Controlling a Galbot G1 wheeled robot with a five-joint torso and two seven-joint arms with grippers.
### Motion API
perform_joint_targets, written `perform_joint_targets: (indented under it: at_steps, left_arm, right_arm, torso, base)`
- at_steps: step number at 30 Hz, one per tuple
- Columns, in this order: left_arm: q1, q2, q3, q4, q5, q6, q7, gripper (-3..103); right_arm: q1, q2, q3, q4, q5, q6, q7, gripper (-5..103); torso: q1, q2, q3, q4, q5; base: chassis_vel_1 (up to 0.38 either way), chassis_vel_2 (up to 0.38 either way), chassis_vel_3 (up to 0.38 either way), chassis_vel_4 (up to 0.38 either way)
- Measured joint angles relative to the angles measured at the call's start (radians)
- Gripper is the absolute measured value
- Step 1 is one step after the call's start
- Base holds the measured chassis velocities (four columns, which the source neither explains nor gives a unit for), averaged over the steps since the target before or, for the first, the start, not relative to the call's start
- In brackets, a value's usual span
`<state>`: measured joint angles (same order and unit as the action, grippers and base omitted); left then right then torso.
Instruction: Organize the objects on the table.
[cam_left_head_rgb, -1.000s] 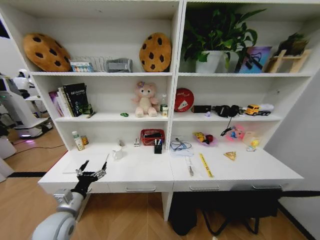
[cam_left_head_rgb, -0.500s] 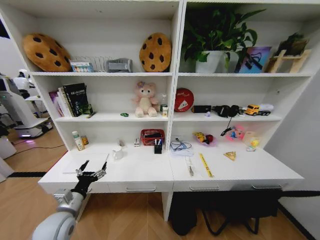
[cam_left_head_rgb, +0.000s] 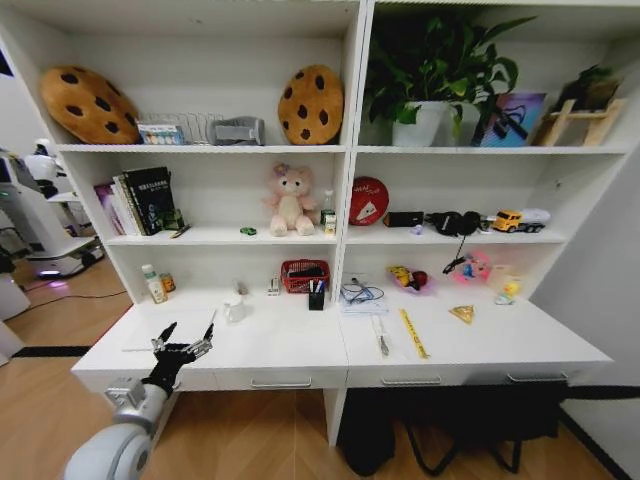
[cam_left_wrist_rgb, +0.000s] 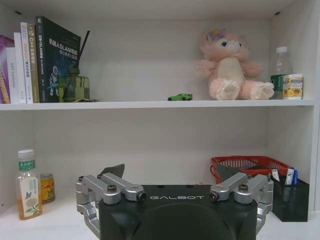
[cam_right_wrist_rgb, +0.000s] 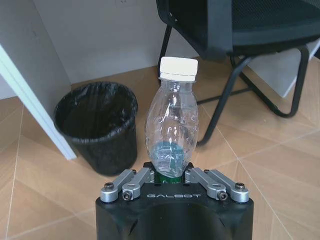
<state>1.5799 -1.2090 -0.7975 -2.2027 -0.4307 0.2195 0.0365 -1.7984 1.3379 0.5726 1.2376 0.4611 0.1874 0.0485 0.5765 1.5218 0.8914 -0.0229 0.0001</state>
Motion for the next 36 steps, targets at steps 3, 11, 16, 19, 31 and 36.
perform_joint_targets:
  at_steps: [3, 11, 16, 19, 31, 36]
  left_arm:
    - [0.0, 0.0, 0.0, 0.0, 0.0, 0.0, 0.0, 100]
    - [0.0, 0.0, 0.0, 0.0, 0.0, 0.0, 0.0, 100]
    - [0.0, 0.0, 0.0, 0.0, 0.0, 0.0, 0.0, 100]
    - [0.0, 0.0, 0.0, 0.0, 0.0, 0.0, 0.0, 100]
    - [0.0, 0.0, 0.0, 0.0, 0.0, 0.0, 0.0, 100]
    - [0.0, 0.0, 0.0, 0.0, 0.0, 0.0, 0.0, 100]
  right_arm:
    - [0.001, -0.004, 0.0, 0.002, 0.0, 0.001, 0.001, 21]
    - [0.018, -0.007, -0.005, -0.025, -0.021, 0.033, 0.001, 21]
    - [0.053, -0.007, -0.014, -0.076, -0.026, 0.068, 0.005, 21]
    - [0.062, -0.008, -0.017, -0.084, -0.029, 0.079, 0.016, 21]
    - [0.066, -0.016, -0.023, -0.091, -0.023, 0.089, 0.01, 21]
    - [0.07, -0.017, -0.023, -0.093, -0.024, 0.09, 0.005, 21]
  torso:
    - [0.0, 0.0, 0.0, -0.0001, -0.0002]
    - [0.001, 0.0, 0.0, -0.0001, -0.0003]
    - [0.001, 0.0, 0.0, -0.0002, 0.0]
    - [0.0, 0.0, 0.0, 0.0, 0.0]
    - [0.0, 0.0, 0.0, -0.0001, -0.0001]
    - [0.0, 0.0, 0.0, -0.0001, -0.0001]
  base:
    - [-0.204, 0.173, 0.184, -0.176]
    - [-0.16, 0.176, 0.165, -0.171]
    - [-0.071, 0.078, 0.064, -0.076]
    - [0.0, 0.0, 0.0, 0.0]
    - [0.0, 0.0, 0.0, 0.0]
    - [0.0, 0.0, 0.0, 0.0]
